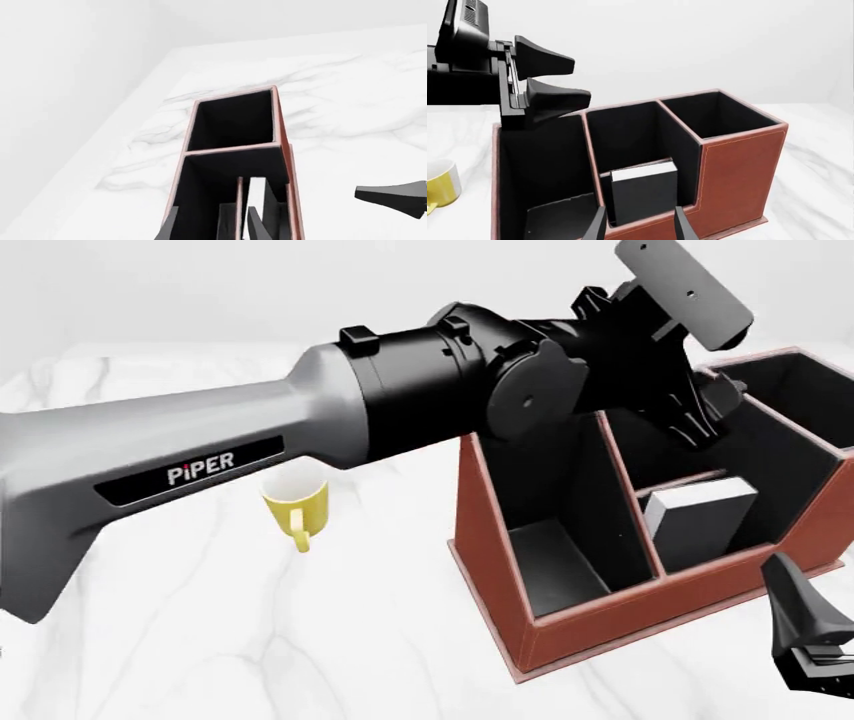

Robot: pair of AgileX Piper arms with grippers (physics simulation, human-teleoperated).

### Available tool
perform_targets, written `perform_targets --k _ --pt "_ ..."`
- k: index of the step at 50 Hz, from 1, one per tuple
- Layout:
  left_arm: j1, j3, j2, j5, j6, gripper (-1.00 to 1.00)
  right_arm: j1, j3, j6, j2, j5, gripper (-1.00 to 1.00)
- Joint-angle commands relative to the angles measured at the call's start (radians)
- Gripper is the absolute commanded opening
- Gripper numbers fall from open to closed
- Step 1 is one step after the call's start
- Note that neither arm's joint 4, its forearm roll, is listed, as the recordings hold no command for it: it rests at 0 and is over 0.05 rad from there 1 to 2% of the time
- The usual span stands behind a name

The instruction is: Pick up the book and place it in the back compartment of the caddy.

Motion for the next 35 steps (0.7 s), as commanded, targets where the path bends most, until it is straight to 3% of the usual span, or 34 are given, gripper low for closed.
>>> perform_targets --k 1,2,3,4,5,8,13,23,29,31,35 --pt "0.081 0.370 -0.330 -0.136 0.079 1.00 -0.002 0.001 -0.006 -0.002 0.001 1.00" --pt "0.081 0.371 -0.330 -0.137 0.079 1.00 -0.002 0.001 -0.006 -0.002 0.001 1.00" --pt "0.091 0.450 -0.385 -0.168 0.072 1.00 -0.001 0.001 -0.007 -0.004 0.002 1.00" --pt "0.091 0.451 -0.386 -0.169 0.072 1.00 -0.001 0.001 -0.007 -0.004 0.002 1.00" --pt "0.113 0.529 -0.434 -0.206 0.081 1.00 -0.001 0.001 -0.007 -0.005 0.003 1.00" --pt "0.147 0.641 -0.531 -0.242 0.063 1.00 -0.001 0.001 -0.010 -0.005 0.003 1.00" --pt "0.212 0.770 -0.636 -0.291 0.058 1.00 -0.003 0.001 -0.020 -0.004 0.002 1.00" --pt "0.286 0.891 -0.706 -0.364 0.003 1.00 -0.001 0.002 -0.043 0.028 -0.023 1.00" --pt "0.292 0.930 -0.706 -0.401 -0.014 1.00 0.012 0.002 -0.030 0.213 -0.150 1.00" --pt "0.296 0.934 -0.707 -0.406 -0.018 1.00 0.015 0.000 -0.052 0.216 -0.165 1.00" --pt "0.300 0.941 -0.713 -0.410 -0.025 1.00 0.038 -0.088 -0.075 0.167 -0.074 1.00"
